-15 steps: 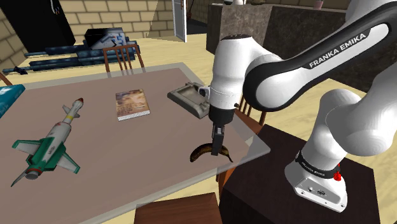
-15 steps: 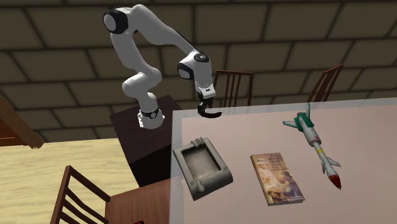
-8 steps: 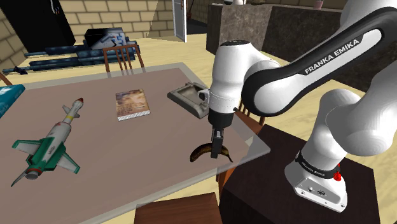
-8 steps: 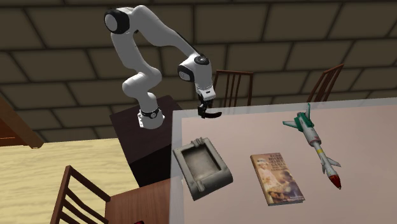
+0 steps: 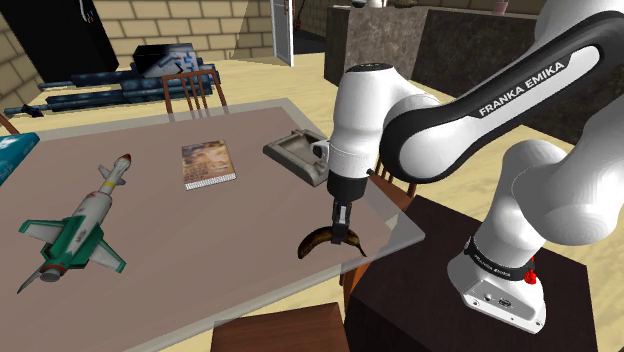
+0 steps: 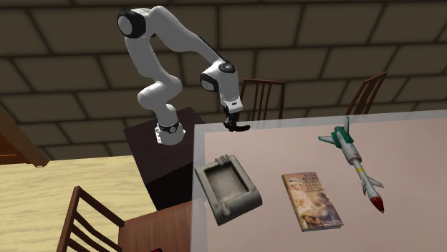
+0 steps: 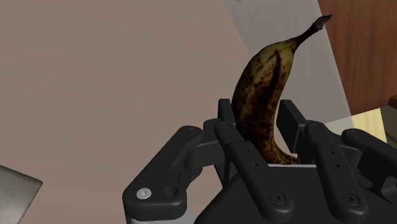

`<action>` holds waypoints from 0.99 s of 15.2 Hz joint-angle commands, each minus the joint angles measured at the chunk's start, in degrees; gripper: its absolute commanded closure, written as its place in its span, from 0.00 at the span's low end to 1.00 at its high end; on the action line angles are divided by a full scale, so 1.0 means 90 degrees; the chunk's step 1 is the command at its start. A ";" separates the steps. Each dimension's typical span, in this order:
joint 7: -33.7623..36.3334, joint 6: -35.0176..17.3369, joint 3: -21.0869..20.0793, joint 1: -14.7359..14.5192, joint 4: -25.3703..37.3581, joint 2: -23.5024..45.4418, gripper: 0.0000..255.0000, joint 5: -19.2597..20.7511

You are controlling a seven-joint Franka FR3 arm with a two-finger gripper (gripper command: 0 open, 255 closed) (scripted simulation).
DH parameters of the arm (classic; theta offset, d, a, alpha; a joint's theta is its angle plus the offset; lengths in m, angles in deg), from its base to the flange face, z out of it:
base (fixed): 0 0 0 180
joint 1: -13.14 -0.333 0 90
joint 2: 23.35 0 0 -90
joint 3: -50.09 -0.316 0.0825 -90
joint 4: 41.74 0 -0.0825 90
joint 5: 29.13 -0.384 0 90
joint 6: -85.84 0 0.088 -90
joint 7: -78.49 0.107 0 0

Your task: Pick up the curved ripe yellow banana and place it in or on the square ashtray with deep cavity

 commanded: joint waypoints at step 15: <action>0.0121 0.1149 0.0144 0.0039 0.0540 -0.0616 1.00 0.0149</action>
